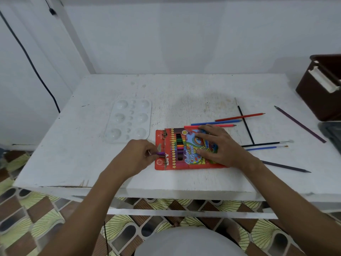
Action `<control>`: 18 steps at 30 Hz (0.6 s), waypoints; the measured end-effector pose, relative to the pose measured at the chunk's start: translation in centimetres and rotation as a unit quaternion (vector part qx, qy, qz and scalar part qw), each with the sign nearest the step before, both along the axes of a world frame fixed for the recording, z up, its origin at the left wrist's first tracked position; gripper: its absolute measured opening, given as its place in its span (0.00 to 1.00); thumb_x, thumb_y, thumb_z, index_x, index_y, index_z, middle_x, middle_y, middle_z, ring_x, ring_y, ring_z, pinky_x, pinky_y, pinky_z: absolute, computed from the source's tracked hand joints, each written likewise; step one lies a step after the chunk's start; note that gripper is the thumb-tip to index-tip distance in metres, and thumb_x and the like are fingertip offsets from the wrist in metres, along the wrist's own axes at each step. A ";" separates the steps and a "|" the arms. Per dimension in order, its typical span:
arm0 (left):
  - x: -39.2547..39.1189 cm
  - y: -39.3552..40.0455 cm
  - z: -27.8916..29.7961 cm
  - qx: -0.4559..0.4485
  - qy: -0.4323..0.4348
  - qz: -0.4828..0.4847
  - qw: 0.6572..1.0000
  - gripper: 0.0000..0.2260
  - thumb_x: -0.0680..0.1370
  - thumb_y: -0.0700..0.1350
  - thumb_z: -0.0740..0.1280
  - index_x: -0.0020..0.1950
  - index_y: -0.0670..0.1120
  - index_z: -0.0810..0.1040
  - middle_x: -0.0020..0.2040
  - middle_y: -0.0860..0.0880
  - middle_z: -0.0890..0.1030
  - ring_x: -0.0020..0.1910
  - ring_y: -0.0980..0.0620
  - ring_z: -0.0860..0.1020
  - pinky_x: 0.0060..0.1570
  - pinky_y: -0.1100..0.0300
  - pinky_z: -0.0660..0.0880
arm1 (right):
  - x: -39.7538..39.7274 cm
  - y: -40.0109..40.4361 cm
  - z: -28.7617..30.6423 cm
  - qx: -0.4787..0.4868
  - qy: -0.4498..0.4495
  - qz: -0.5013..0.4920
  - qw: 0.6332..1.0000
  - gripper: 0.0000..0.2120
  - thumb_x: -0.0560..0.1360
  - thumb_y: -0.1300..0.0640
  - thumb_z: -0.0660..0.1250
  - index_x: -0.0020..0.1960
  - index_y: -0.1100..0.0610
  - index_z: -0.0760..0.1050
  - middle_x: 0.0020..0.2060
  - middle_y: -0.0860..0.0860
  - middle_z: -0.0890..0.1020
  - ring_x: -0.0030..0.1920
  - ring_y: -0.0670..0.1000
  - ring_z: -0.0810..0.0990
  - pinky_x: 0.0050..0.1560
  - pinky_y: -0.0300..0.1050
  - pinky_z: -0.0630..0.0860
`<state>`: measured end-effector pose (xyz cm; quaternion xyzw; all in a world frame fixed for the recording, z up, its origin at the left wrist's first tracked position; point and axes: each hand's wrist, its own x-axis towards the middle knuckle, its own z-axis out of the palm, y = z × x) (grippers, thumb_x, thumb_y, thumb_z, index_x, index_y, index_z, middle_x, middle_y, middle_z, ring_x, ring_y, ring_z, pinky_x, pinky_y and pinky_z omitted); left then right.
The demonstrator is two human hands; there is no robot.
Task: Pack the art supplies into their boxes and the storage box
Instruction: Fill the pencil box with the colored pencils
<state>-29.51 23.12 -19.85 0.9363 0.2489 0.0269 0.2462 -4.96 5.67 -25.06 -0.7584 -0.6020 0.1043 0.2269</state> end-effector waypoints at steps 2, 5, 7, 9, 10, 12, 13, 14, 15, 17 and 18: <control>0.6 -0.4 -0.4 0.003 -0.006 -0.012 1.000 0.08 0.76 0.47 0.69 0.52 0.46 0.84 0.46 0.50 0.82 0.42 0.55 0.78 0.40 0.68 0.72 | 0.0 0.0 0.1 0.004 0.001 0.000 1.000 0.39 0.68 0.24 0.52 0.70 0.46 0.68 0.72 0.46 0.65 0.71 0.41 0.56 0.71 0.44 0.55; 0.7 -0.5 -1.0 -0.005 -0.030 -0.010 0.999 0.10 0.76 0.46 0.70 0.56 0.48 0.83 0.49 0.52 0.79 0.43 0.60 0.74 0.40 0.76 0.66 | 0.0 0.0 0.1 -0.004 0.006 -0.001 1.000 0.39 0.68 0.24 0.52 0.70 0.46 0.68 0.72 0.45 0.64 0.72 0.44 0.57 0.71 0.44 0.54; 0.5 -0.5 -1.2 -0.015 -0.030 -0.014 0.999 0.13 0.75 0.46 0.70 0.59 0.48 0.82 0.50 0.55 0.76 0.44 0.62 0.73 0.40 0.77 0.65 | 0.0 0.0 0.1 -0.008 0.007 -0.002 1.000 0.39 0.67 0.24 0.52 0.70 0.46 0.68 0.72 0.45 0.64 0.73 0.46 0.57 0.71 0.45 0.55; 0.4 -0.5 -1.2 -0.019 -0.023 -0.018 0.999 0.15 0.74 0.47 0.71 0.61 0.47 0.81 0.51 0.55 0.76 0.45 0.62 0.73 0.41 0.77 0.65 | 0.1 -0.1 0.0 -0.010 0.005 -0.004 1.000 0.39 0.67 0.24 0.52 0.70 0.46 0.67 0.72 0.45 0.64 0.73 0.46 0.57 0.72 0.46 0.55; 0.5 -0.4 -1.3 -0.023 -0.023 -0.017 0.999 0.15 0.74 0.47 0.71 0.61 0.47 0.81 0.52 0.55 0.77 0.45 0.61 0.73 0.41 0.77 0.65 | 0.1 -0.1 0.0 -0.011 0.006 -0.005 1.000 0.39 0.67 0.24 0.52 0.70 0.45 0.67 0.72 0.45 0.64 0.73 0.46 0.57 0.72 0.47 0.55; 0.5 -0.5 -1.1 -0.051 -0.025 -0.017 0.998 0.16 0.74 0.48 0.71 0.61 0.47 0.80 0.53 0.55 0.76 0.46 0.62 0.74 0.42 0.77 0.66 | 0.1 0.0 0.0 -0.015 0.006 -0.006 1.000 0.39 0.67 0.24 0.52 0.70 0.45 0.67 0.73 0.45 0.64 0.74 0.46 0.57 0.72 0.47 0.55; 0.4 -0.6 -1.0 -0.071 -0.024 -0.023 0.997 0.17 0.74 0.48 0.71 0.62 0.48 0.80 0.53 0.57 0.75 0.48 0.63 0.74 0.44 0.77 0.66 | 0.1 0.0 0.0 -0.015 0.006 -0.005 1.000 0.39 0.67 0.24 0.52 0.70 0.45 0.67 0.73 0.45 0.64 0.74 0.46 0.57 0.72 0.47 0.55; 0.4 -0.7 -1.0 -0.083 -0.022 -0.031 0.996 0.18 0.74 0.48 0.72 0.63 0.48 0.79 0.54 0.57 0.75 0.49 0.63 0.74 0.46 0.77 0.67 | 0.1 0.0 0.0 -0.013 0.007 -0.005 1.000 0.39 0.67 0.24 0.52 0.70 0.45 0.67 0.73 0.45 0.64 0.74 0.46 0.57 0.72 0.47 0.55; 0.4 -0.7 -0.9 -0.084 -0.017 -0.039 0.996 0.19 0.73 0.48 0.72 0.64 0.48 0.78 0.55 0.56 0.75 0.51 0.62 0.74 0.47 0.77 0.67 | 0.1 0.0 0.0 -0.011 0.008 -0.006 1.000 0.39 0.68 0.24 0.53 0.70 0.45 0.67 0.72 0.45 0.64 0.73 0.46 0.57 0.72 0.47 0.55; 0.4 -0.9 -1.0 -0.080 -0.014 -0.040 0.996 0.20 0.73 0.48 0.73 0.64 0.47 0.78 0.56 0.56 0.74 0.52 0.61 0.73 0.48 0.77 0.67 | 0.1 0.0 0.0 -0.009 0.010 -0.006 1.000 0.39 0.68 0.24 0.53 0.70 0.45 0.67 0.72 0.45 0.64 0.73 0.46 0.57 0.72 0.47 0.55; 0.5 -0.9 -1.0 -0.081 -0.015 -0.034 0.996 0.21 0.72 0.49 0.74 0.63 0.47 0.78 0.55 0.56 0.74 0.51 0.61 0.73 0.48 0.77 0.67 | 0.1 0.0 0.0 -0.009 0.010 -0.006 1.000 0.39 0.68 0.24 0.53 0.70 0.45 0.67 0.72 0.45 0.64 0.73 0.46 0.57 0.72 0.47 0.55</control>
